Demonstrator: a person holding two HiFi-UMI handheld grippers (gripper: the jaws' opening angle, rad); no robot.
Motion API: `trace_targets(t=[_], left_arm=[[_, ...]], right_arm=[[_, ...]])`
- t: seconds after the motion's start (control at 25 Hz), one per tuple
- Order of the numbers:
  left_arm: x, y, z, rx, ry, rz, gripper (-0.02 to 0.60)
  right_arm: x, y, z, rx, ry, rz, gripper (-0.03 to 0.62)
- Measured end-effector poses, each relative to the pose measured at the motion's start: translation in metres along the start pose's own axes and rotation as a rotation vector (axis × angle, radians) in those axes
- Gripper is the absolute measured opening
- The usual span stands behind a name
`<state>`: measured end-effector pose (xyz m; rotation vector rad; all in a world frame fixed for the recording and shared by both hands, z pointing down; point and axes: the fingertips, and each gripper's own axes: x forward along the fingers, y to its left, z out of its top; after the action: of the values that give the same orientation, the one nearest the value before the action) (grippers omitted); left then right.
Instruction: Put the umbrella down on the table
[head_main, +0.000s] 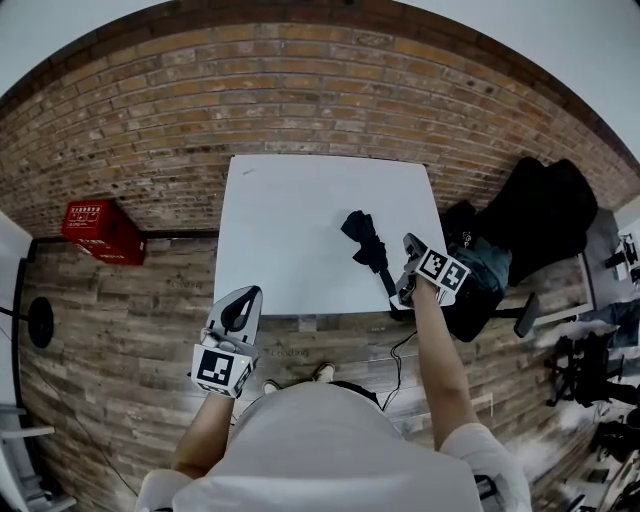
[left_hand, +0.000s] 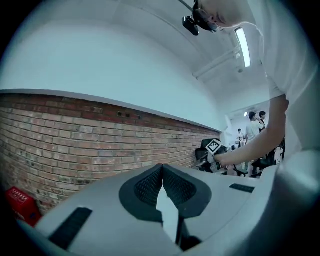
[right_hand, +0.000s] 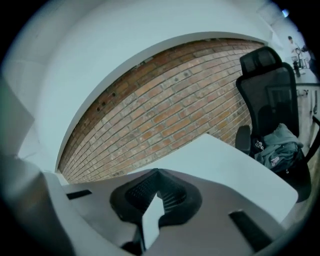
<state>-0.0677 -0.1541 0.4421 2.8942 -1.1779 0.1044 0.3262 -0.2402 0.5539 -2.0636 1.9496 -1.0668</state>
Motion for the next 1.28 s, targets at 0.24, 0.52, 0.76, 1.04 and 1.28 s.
trace_targets(t=[0.24, 0.52, 0.76, 1.04, 1.28], left_arm=[[0.003, 0.021, 0.015, 0.024, -0.022, 0.013, 0.023], [0.002, 0.043, 0.036, 0.028, -0.050, 0.031, 0.023], [-0.005, 0.055, 0.053, 0.027, -0.080, 0.047, 0.023], [-0.020, 0.066, 0.079, 0.017, -0.161, 0.077, 0.023], [-0.035, 0.062, 0.093, 0.028, -0.219, 0.089, 0.023]], right_arm=[[-0.038, 0.038, 0.057, -0.133, -0.133, 0.043, 0.018], [-0.104, 0.123, 0.120, -0.316, -0.331, 0.167, 0.019], [-0.165, 0.172, 0.150, -0.384, -0.460, 0.250, 0.020], [-0.238, 0.213, 0.153, -0.492, -0.619, 0.307, 0.020], [-0.271, 0.185, 0.123, -0.559, -0.649, 0.159, 0.020]])
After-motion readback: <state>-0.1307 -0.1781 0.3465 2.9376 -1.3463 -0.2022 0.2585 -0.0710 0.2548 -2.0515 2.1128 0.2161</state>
